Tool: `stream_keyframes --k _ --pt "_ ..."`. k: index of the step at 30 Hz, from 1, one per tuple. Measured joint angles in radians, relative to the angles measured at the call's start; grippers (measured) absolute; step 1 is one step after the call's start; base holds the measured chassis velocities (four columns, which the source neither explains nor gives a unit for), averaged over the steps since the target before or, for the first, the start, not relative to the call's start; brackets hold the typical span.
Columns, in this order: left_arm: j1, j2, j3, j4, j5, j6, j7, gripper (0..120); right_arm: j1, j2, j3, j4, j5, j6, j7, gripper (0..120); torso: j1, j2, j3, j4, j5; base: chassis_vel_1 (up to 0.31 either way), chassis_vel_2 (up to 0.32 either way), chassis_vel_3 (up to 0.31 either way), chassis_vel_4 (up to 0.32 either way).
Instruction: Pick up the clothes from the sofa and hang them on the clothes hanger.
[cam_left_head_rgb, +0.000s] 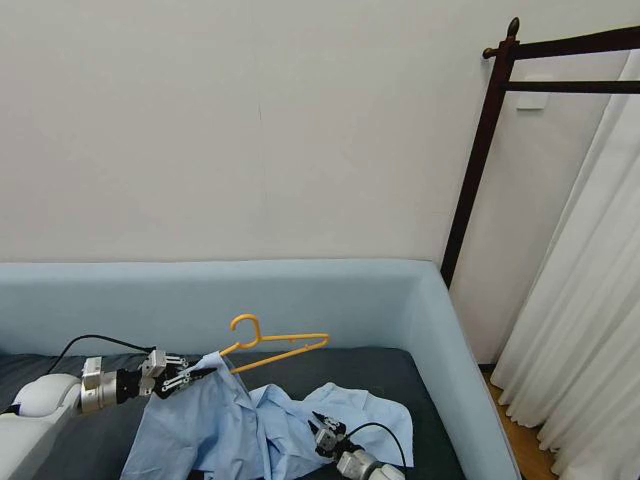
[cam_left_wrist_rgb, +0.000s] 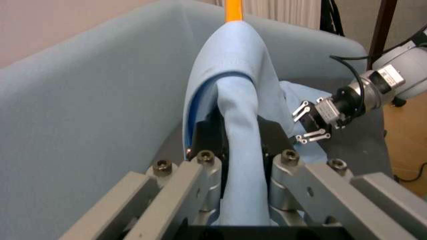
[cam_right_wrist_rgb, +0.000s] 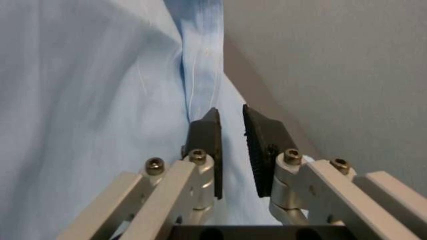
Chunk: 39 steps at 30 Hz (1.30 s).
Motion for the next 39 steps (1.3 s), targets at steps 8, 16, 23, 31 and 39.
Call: stream_keyframes --k 8,16,23,31,39 --pt "0.002 -0.008 -0.001 0.006 0.010 -0.004 0.001 7 -0.003 0.010 -0.012 0.010 0.103 0.001 -0.036 45 0.000 0.000 0.000 0.0000 0.0000 0.000 0.000 0.000 0.000" --pt "-0.006 -0.008 0.010 0.006 0.015 -0.004 0.001 7 0.023 0.059 0.027 -0.069 0.158 -0.042 -0.075 63 0.000 0.000 0.000 0.0001 0.0000 0.000 0.000 0.000 0.000" --pt "-0.009 -0.009 0.012 0.016 0.015 -0.005 0.000 7 0.032 0.058 0.036 -0.085 0.153 -0.045 -0.085 41 0.000 0.000 0.000 0.0000 0.0000 0.000 0.000 0.000 0.000" --pt "-0.008 -0.024 0.012 0.020 0.019 -0.009 -0.001 7 0.037 0.057 0.032 -0.081 0.152 -0.045 -0.081 15 0.000 0.000 0.000 -0.0001 -0.0001 0.000 0.000 0.000 0.000" --pt "-0.010 -0.024 0.013 0.022 0.021 -0.011 0.000 7 0.031 0.046 0.027 -0.056 0.155 -0.045 -0.076 0 0.000 0.000 0.000 0.0000 0.0000 0.000 0.000 0.000 0.000"
